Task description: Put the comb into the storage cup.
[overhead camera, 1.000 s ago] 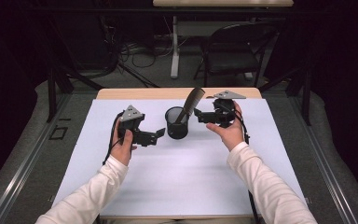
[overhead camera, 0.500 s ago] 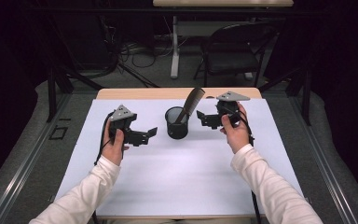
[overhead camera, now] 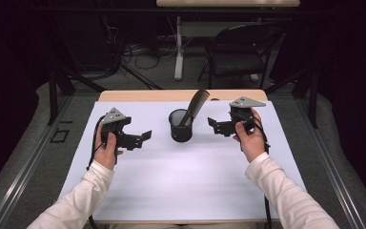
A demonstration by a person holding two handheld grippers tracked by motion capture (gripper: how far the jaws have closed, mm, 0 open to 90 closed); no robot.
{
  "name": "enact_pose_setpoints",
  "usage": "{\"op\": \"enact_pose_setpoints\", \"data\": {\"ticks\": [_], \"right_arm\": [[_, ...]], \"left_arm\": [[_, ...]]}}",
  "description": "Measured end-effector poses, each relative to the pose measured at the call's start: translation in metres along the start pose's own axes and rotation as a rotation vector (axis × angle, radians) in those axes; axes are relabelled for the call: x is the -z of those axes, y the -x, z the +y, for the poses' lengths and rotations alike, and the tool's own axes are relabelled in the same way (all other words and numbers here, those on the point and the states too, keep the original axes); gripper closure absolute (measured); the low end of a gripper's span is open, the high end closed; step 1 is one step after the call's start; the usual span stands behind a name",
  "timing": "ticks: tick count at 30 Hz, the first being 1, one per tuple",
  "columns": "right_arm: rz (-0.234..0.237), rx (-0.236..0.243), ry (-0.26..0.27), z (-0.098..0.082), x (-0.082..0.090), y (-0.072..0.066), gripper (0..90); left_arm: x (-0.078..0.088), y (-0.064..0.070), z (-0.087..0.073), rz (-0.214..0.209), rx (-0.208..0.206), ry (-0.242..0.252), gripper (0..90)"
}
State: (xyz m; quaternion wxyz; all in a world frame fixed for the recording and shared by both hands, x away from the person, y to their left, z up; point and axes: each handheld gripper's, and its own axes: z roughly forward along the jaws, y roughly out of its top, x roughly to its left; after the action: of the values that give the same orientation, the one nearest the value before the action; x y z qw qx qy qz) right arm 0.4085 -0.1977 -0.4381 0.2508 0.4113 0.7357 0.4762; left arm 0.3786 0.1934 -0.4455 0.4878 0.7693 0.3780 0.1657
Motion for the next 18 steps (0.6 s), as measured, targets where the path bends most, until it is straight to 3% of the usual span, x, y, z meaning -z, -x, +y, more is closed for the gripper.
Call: {"op": "enact_pose_setpoints", "data": {"ticks": [10,18], "right_arm": [[-0.007,-0.008,0.004,-0.012,0.022,0.004,0.2],[-0.023,-0.024,0.008,-0.024,0.038,0.01,0.2]], "left_arm": [[0.015,-0.004,-0.007,0.007,-0.01,-0.006,0.7],[0.028,-0.013,-0.016,0.017,0.015,-0.006,0.7]]}}
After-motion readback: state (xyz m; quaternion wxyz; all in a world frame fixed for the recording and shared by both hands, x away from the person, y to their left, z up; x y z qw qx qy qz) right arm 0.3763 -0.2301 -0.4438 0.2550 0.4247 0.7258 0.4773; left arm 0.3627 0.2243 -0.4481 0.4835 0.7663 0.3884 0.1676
